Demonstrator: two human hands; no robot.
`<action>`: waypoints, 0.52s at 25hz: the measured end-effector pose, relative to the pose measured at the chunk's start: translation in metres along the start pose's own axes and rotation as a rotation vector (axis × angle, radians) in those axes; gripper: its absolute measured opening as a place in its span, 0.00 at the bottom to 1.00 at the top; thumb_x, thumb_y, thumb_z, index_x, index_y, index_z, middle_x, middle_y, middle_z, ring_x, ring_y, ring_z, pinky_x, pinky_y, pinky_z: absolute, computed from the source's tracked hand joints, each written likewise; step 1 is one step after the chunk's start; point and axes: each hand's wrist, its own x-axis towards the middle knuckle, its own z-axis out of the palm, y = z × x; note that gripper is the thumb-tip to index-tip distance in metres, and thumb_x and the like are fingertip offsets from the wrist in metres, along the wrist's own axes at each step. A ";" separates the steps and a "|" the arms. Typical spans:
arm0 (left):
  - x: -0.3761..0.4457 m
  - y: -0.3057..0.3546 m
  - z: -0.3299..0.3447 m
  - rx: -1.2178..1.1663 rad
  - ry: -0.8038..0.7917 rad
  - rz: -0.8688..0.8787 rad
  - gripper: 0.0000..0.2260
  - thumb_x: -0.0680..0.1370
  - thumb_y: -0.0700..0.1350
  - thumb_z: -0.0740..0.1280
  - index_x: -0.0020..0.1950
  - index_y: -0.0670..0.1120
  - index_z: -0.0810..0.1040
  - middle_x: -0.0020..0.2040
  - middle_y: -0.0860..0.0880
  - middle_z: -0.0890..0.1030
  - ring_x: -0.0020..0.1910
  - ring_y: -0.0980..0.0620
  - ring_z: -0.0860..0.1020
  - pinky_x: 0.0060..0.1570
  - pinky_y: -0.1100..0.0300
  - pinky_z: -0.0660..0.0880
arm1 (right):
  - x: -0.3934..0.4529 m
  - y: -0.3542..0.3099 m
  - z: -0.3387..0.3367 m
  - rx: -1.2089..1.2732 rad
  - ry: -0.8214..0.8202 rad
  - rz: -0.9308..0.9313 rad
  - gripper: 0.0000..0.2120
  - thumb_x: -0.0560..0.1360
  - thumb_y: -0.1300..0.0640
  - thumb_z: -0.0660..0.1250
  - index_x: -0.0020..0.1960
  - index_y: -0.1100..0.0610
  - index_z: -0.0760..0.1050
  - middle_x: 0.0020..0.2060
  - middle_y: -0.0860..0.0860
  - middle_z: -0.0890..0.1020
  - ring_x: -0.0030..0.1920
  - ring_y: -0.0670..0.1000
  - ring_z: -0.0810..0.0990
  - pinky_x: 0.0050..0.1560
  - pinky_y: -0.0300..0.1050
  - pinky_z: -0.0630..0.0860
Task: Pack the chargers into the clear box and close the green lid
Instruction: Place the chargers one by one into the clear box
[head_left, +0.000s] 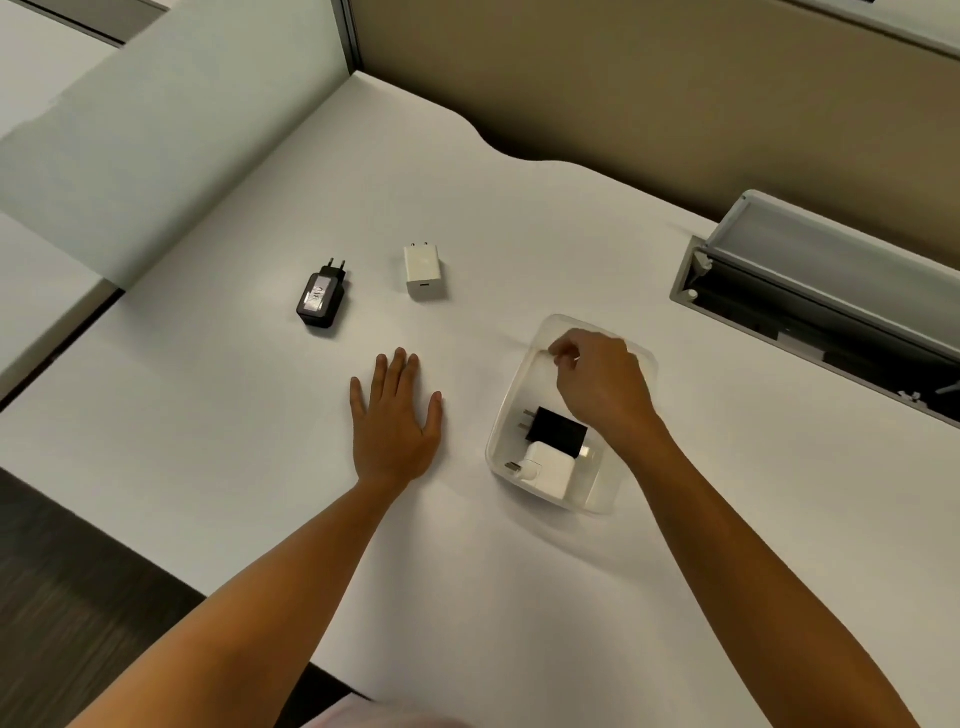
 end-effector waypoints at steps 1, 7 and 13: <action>0.001 0.000 0.000 0.001 -0.004 0.002 0.29 0.82 0.58 0.54 0.81 0.48 0.58 0.82 0.50 0.58 0.82 0.51 0.52 0.79 0.44 0.44 | 0.009 -0.010 -0.004 0.041 0.043 -0.046 0.11 0.78 0.60 0.62 0.57 0.53 0.80 0.52 0.50 0.84 0.50 0.52 0.82 0.49 0.44 0.78; 0.004 -0.004 0.004 -0.010 -0.004 -0.003 0.28 0.82 0.59 0.52 0.81 0.50 0.58 0.82 0.51 0.58 0.82 0.52 0.51 0.79 0.43 0.43 | 0.094 -0.071 0.024 0.205 -0.024 -0.188 0.09 0.77 0.58 0.66 0.55 0.57 0.80 0.50 0.52 0.84 0.50 0.51 0.82 0.52 0.43 0.79; 0.004 -0.004 0.007 0.013 0.000 -0.012 0.28 0.83 0.59 0.51 0.81 0.50 0.58 0.82 0.51 0.58 0.82 0.52 0.51 0.79 0.45 0.43 | 0.137 -0.123 0.096 0.203 -0.189 -0.151 0.37 0.72 0.46 0.72 0.73 0.57 0.60 0.67 0.57 0.71 0.65 0.59 0.73 0.61 0.51 0.72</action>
